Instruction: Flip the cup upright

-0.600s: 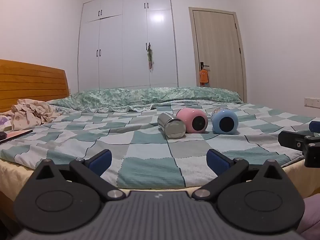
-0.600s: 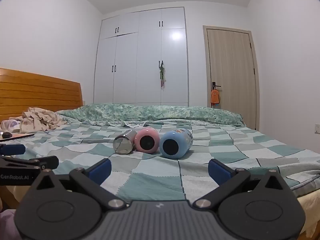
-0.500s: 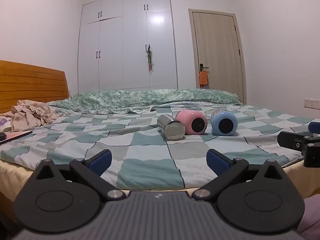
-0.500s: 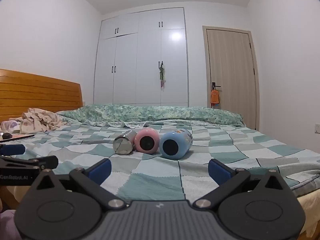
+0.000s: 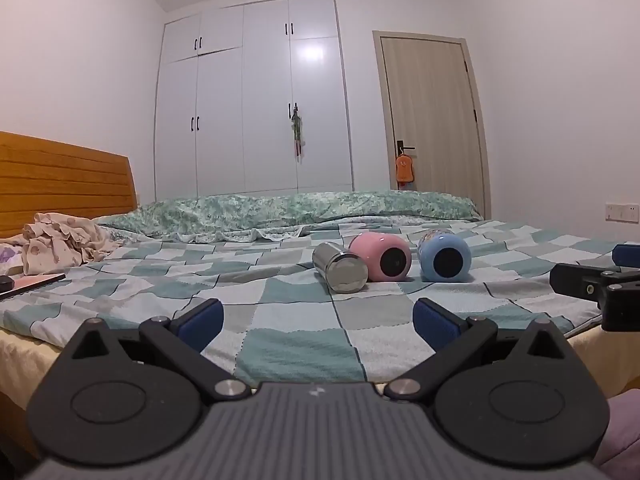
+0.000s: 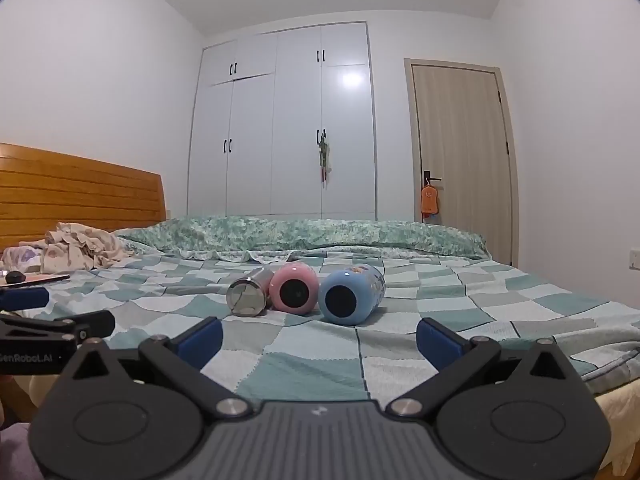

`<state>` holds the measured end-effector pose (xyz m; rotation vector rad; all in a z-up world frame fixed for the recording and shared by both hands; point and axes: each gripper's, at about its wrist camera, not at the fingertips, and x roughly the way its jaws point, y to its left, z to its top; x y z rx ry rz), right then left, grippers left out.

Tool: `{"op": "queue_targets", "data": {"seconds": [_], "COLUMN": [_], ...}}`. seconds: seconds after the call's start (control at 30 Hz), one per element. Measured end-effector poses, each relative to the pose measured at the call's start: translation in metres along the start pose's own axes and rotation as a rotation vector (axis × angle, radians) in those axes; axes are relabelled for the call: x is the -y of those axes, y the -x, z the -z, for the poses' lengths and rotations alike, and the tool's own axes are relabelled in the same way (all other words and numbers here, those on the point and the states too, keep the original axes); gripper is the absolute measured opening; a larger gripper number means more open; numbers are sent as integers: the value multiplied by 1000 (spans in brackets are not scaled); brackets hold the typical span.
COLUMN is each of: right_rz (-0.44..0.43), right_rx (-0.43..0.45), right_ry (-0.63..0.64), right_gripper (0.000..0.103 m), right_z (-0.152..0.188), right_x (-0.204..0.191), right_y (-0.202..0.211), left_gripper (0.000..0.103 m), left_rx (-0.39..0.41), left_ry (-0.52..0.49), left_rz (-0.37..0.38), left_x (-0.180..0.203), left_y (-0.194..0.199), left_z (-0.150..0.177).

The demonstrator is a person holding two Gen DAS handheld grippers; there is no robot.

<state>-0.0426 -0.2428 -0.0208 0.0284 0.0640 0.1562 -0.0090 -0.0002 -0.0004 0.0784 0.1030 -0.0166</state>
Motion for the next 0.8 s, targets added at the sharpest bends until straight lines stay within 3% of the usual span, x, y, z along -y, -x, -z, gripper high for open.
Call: {"op": "queue_targets", "data": {"seconds": [0.8], "right_rz": [0], "right_rx": [11], "right_ry": [0], "right_gripper": [103], "right_z": [2], "right_x": [0], "right_y": [3], "left_gripper": [103], "left_rx": [9], "left_ry": [-2], "left_rz": [-1], "left_x": [1], "left_y": [1], "left_z": [1]}}
